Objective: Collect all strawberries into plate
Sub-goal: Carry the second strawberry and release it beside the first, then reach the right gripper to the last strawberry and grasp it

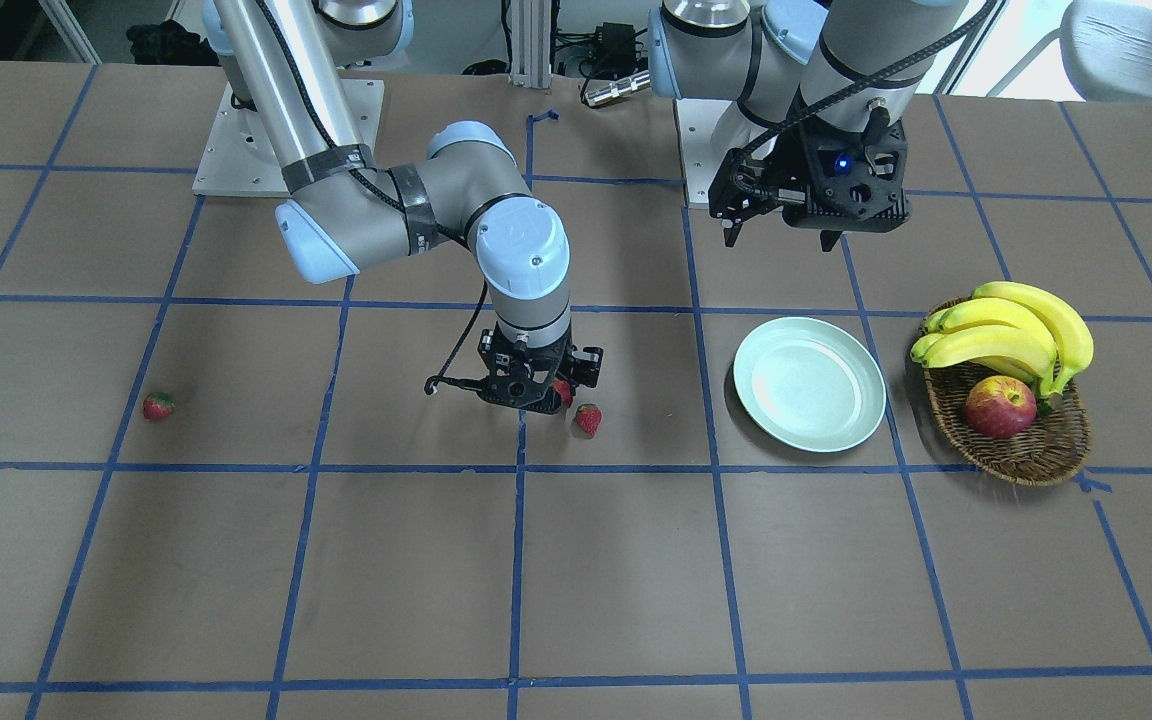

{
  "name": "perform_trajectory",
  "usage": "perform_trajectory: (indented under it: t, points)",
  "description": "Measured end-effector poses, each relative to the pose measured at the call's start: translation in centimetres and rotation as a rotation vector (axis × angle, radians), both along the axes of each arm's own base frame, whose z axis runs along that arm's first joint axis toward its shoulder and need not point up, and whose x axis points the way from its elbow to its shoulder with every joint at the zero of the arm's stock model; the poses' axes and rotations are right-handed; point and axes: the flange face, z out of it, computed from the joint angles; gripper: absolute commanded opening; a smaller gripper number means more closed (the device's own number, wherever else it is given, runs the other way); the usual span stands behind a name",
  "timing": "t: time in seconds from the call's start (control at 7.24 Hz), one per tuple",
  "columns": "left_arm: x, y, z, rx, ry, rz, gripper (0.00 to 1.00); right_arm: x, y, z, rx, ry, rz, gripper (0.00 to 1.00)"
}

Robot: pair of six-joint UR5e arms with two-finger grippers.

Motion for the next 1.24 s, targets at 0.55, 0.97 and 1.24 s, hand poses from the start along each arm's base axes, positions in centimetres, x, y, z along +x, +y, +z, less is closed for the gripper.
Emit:
perform_trajectory:
  t: [0.55, 0.97, 1.24]
  points:
    - [0.0, 0.0, 0.1, 0.0, 0.0, 0.0, 1.0, -15.8, -5.1, 5.4, -0.048, 0.062, 0.149, 1.0]
    - [0.0, 0.0, 0.0, 0.001, 0.001, 0.001, 1.0, -33.0, -7.3, 5.9, -0.013, 0.043, 0.24, 1.0]
    - [0.0, 0.1, -0.1, 0.003, 0.0, 0.0, 1.0, -42.1, -6.8, 5.0, 0.021, 0.023, 0.29, 1.0]
